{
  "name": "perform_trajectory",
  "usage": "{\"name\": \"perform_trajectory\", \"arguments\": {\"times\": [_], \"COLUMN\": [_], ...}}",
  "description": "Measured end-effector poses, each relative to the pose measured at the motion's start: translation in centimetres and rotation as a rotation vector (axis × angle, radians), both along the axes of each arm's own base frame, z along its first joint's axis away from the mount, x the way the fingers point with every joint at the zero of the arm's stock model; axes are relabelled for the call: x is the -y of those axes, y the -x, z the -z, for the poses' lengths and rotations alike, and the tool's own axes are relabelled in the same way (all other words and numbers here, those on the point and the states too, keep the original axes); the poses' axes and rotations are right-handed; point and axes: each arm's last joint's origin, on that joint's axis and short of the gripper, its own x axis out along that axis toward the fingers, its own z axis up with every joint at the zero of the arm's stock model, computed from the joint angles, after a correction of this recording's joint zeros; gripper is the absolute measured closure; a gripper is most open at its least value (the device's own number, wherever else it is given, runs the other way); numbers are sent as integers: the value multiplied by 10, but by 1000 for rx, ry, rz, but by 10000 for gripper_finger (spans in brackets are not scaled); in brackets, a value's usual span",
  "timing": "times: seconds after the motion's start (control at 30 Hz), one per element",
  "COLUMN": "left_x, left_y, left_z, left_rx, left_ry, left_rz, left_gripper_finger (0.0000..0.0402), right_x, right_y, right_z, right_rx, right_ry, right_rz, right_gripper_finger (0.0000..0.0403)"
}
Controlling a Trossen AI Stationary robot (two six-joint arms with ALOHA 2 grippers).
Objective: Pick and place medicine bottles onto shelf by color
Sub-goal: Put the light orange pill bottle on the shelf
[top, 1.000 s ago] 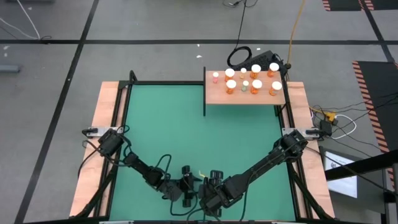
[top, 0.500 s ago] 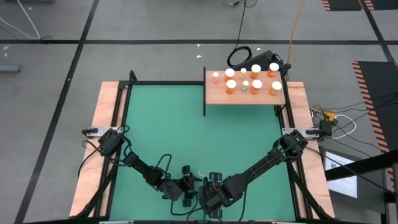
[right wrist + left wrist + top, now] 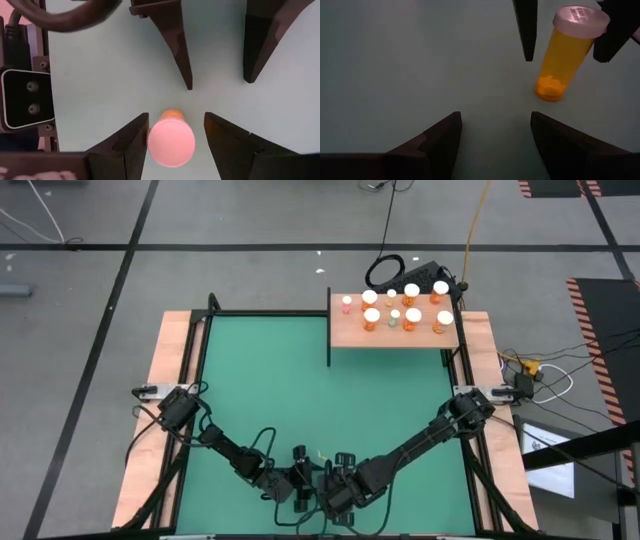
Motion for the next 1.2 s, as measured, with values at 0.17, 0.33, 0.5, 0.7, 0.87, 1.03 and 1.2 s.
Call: {"name": "perform_trajectory", "arguments": {"times": [0.17,0.33,0.5,0.7,0.87,1.03,1.2], "left_x": [0,0,0,0,0,0,0], "left_y": [0,0,0,0,0,0,0], "left_z": [0,0,0,0,0,0,0], "left_rx": [0,0,0,0,0,0,-1], "left_ry": [0,0,1,5,6,5,5], "left_rz": [-1,-1,-1,-4,-3,-3,-3], "left_gripper_finger": [158,158,158,158,158,158,158], "right_x": [1,3,1,-1,-2,-5,-10], "right_y": [0,5,9,11,11,10,11], "right_z": [-2,-15,-23,-22,-22,-23,-24], "right_rx": [-1,27,52,46,49,75,98], "right_ry": [0,24,48,49,49,37,30], "right_rz": [-1,19,19,12,11,4,-19], "right_gripper_finger": [218,218,218,218,218,209,176]}}
